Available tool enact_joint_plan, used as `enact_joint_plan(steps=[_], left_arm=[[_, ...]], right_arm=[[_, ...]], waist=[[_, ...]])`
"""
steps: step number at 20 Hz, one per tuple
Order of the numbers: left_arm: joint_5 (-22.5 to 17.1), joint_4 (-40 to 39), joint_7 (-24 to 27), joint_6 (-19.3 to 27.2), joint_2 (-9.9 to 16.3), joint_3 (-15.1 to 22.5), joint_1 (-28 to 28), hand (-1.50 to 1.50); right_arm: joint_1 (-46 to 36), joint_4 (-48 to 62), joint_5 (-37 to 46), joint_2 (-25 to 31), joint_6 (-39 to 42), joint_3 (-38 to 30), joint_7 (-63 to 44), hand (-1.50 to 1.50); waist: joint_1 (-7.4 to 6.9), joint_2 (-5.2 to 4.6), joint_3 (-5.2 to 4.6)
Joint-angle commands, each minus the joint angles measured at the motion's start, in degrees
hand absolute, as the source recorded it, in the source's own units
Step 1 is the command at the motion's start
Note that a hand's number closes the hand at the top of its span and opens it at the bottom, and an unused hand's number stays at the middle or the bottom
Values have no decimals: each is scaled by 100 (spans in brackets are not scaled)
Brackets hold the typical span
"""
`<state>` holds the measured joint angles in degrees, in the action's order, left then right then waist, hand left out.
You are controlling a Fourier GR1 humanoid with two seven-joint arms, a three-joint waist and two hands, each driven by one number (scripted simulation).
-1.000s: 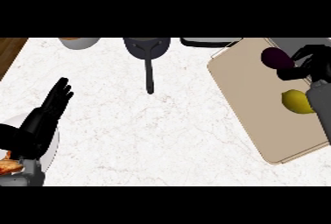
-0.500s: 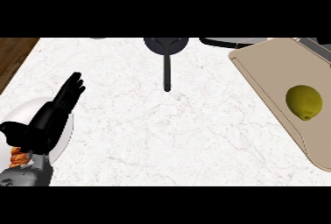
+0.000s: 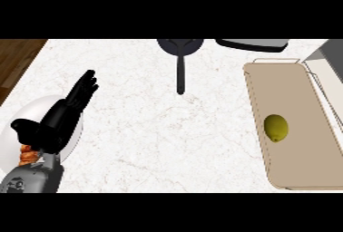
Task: Pick the eggplant from the tray and place it in the tiered shelf
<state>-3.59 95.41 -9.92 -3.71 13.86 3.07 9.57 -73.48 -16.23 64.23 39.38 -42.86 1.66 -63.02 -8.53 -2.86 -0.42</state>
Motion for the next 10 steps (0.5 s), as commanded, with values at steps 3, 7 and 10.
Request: enact_joint_plan(steps=[3,7,10], left_arm=[[4,-69,-11,31,5,-62,132,0],[19,-69,-54,139,-105,-53,183,0],[90,-21,-32,135,-27,-55,51,0]], right_arm=[[-546,-538,20,64,-1926,-431,-661,150],[-469,-331,167,9,-2617,-673,-510,150],[4,1051,782,452,-156,-138,-447,150]], waist=[[42,-23,63],[113,-25,56],[206,-36,-42]])
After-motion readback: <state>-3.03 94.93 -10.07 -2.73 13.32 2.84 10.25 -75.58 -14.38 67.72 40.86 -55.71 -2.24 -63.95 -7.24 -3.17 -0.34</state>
